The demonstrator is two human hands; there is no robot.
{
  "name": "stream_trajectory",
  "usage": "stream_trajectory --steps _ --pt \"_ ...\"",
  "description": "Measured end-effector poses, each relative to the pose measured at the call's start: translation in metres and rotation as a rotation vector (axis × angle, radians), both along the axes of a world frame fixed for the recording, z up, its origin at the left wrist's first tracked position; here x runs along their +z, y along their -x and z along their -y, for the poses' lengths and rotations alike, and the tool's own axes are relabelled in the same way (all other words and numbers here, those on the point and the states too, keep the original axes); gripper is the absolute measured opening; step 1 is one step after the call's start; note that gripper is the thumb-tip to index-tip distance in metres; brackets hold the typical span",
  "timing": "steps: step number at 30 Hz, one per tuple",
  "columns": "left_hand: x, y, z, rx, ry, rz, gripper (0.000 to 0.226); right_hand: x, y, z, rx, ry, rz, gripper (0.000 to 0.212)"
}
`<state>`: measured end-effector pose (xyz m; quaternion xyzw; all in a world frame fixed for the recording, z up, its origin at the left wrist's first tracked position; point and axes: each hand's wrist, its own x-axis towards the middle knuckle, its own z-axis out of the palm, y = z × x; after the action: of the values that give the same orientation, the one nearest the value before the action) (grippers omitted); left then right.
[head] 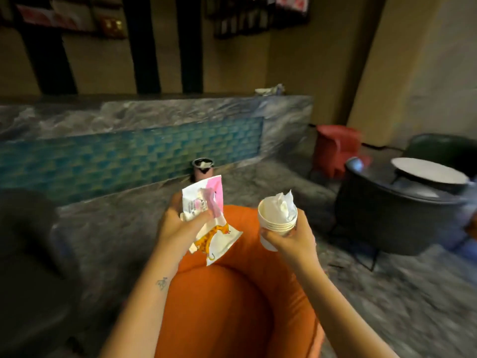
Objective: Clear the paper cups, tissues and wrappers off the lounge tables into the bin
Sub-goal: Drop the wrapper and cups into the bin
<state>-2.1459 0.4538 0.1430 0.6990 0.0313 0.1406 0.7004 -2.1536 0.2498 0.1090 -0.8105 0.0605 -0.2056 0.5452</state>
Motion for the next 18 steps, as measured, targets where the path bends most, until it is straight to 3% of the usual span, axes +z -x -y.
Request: stream_trajectory --steps 5,9,18 --pt "0.024 -0.032 0.187 -0.309 0.029 0.076 0.036 0.020 0.017 0.175 -0.275 0.008 -0.012 0.060" --pt "0.033 -0.051 0.310 -0.472 0.046 0.094 0.026 0.029 0.026 0.284 -0.412 -0.008 -0.036 0.058" --pt "0.015 -0.147 0.489 -0.604 0.038 0.016 0.028 0.020 -0.042 0.445 -0.531 0.018 -0.061 0.057"
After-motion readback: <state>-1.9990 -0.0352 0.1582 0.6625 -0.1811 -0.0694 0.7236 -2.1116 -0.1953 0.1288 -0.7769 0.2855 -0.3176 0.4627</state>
